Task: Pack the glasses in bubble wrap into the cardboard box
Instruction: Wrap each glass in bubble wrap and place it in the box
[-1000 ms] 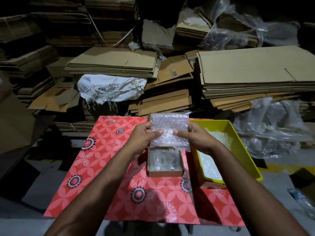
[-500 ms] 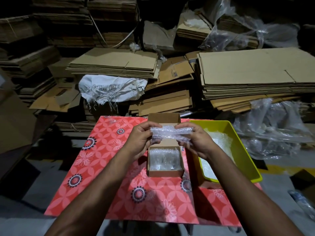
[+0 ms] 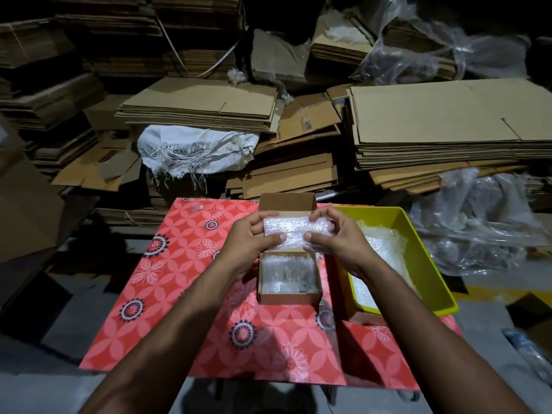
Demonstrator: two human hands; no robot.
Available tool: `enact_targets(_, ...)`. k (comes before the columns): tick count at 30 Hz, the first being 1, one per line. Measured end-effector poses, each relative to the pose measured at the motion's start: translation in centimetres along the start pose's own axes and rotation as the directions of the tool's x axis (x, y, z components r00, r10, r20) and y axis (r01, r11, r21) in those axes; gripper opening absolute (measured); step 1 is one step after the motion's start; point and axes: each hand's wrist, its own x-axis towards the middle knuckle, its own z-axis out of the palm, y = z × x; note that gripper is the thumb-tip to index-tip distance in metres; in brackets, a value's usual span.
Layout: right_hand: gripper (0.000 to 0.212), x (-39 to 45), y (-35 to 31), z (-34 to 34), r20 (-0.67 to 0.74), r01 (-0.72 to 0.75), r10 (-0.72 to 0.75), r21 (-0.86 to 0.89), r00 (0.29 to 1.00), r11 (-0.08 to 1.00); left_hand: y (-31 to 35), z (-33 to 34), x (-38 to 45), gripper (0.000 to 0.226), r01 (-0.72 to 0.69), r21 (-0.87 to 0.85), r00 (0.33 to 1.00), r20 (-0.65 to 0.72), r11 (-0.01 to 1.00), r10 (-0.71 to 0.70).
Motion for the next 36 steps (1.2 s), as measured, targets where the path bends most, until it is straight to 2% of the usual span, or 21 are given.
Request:
enact_targets(2,0.043,0.1,0.5,0.0,-0.024,-0.047,0.048,0.019,0.999,0.999,-0.3,0.0,-0.1,0.033,-0.023,0.061,1.000,-0.011,0.998,0.023)
enact_targets(5,0.024,0.0,0.7,0.3,-0.005,-0.094,0.094,0.085,0.996,0.992,-0.9,-0.2,0.0,0.017,-0.014,0.119,1.000,-0.016,0.993,0.016)
enact_targets(8,0.015,-0.2,0.9,0.1,0.010,-0.172,0.173,0.146,0.985,0.974,-1.4,-0.3,0.2,0.020,0.034,0.115,0.999,-0.001,0.993,-0.034)
enact_targets(13,0.032,-0.7,1.4,-0.1,0.101,-0.275,0.255,0.374,0.962,0.886,-2.3,-0.3,0.2,0.023,0.093,-0.135,0.995,-0.030,0.986,-0.097)
enact_targets(17,0.041,-0.7,2.0,-0.5,0.147,-0.347,0.324,0.579,0.935,0.738,-3.0,0.8,0.0,0.024,0.102,-0.281,0.990,-0.064,0.954,-0.125)
enact_targets(19,0.041,-0.7,2.4,-0.8,0.173,-0.367,0.336,0.624,0.926,0.690,-3.4,1.1,0.0,0.025,0.124,-0.335,0.985,-0.074,0.934,-0.157)
enact_targets(20,0.041,-0.6,2.7,-1.1,0.164,-0.364,0.339,0.615,0.927,0.699,-3.7,1.1,0.1,0.026,0.139,-0.333,0.982,-0.077,0.933,-0.173)
enact_targets(22,0.038,-0.3,3.6,-1.5,0.135,-0.358,0.339,0.521,0.931,0.775,-4.5,1.0,0.3,0.024,0.136,-0.218,0.984,-0.087,0.966,-0.158)
enact_targets(24,0.018,-0.1,4.6,-1.9,0.128,-0.348,0.323,0.326,0.938,0.879,-5.5,0.7,0.4,0.016,0.100,-0.047,0.992,-0.074,0.994,-0.103)
enact_targets(25,0.014,0.2,5.1,-2.2,0.143,-0.330,0.304,0.234,0.942,0.915,-5.9,0.5,0.4,0.016,0.085,0.018,0.994,-0.065,0.996,-0.083)
enact_targets(28,0.037,1.2,6.7,-3.0,0.160,-0.271,0.259,0.054,0.953,0.961,-7.4,-0.5,0.6,0.039,0.027,0.199,0.999,-0.045,0.980,-0.019)
enact_targets(30,0.037,1.9,7.7,-2.9,0.165,-0.194,0.204,-0.078,0.965,0.978,-8.6,-1.4,1.1,0.035,-0.001,0.340,0.999,-0.042,0.940,0.016)
enact_targets(32,0.030,2.5,8.9,-2.3,0.140,-0.095,0.141,-0.294,0.980,0.951,-10.3,-2.1,1.6,0.023,-0.011,0.466,0.996,-0.068,0.885,0.048)
enact_targets(34,0.029,2.6,10.2,-1.6,0.112,-0.008,0.078,-0.523,0.991,0.853,-12.1,-2.6,2.1,0.018,0.016,0.546,0.992,-0.112,0.837,0.055)
enact_targets(36,0.029,2.5,11.6,-1.0,0.111,0.060,0.019,-0.662,0.994,0.748,-13.6,-2.7,2.4,0.017,0.027,0.595,0.992,-0.116,0.804,0.053)
